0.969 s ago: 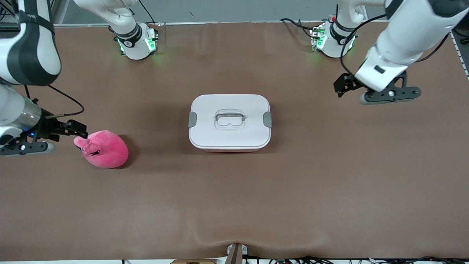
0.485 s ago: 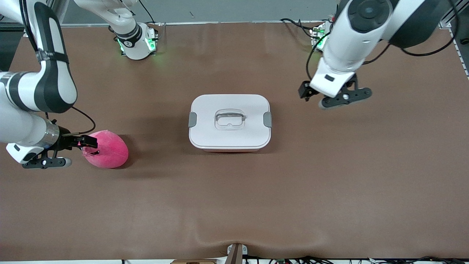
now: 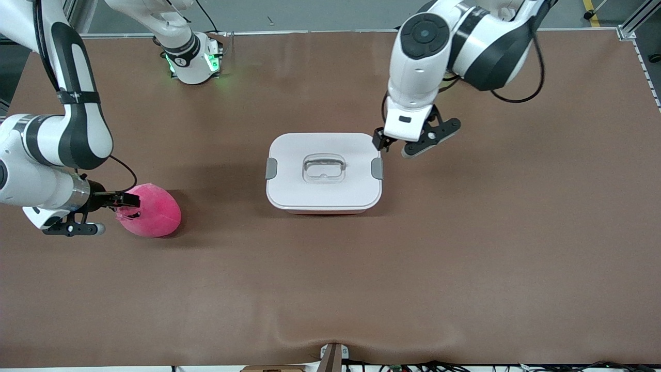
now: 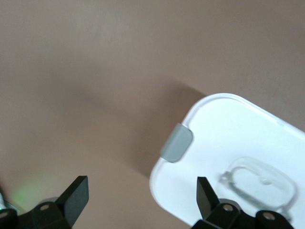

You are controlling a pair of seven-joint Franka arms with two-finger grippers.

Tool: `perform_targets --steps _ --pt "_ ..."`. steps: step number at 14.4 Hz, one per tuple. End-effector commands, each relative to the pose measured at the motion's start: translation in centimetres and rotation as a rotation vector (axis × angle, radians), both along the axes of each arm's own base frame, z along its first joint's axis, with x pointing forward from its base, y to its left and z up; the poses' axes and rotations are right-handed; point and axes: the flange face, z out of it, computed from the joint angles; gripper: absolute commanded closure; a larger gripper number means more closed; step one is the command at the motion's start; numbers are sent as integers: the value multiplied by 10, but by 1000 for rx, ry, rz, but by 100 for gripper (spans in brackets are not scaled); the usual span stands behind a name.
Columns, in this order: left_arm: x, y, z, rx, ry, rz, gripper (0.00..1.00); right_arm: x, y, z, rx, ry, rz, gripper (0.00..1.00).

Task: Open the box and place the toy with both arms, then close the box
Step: 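Lower the left gripper onto the lid handle while the right gripper grasps the toy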

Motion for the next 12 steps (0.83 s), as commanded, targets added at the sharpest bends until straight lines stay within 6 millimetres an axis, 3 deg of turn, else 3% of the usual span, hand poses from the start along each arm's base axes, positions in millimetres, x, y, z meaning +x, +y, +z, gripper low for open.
perform_targets --steps 1,4,6,8,9,12 --pt "-7 -32 -19 -20 -38 174 0 0 4 11 -10 -30 -12 9" --pt "-16 -59 -34 -25 -102 354 0 3 4 13 -18 -46 2 40" --pt "-18 -72 -44 -43 -104 472 0 3 4 13 -18 -44 4 46" --pt "-25 -92 -54 -67 -108 595 0 3 5 12 -24 -38 12 82" --pt "-28 -97 -61 -64 -118 645 0 2 5 12 -27 -36 19 90" --pt "-32 -108 -71 -72 -158 750 0 0 7 11 -18 -12 71 100"
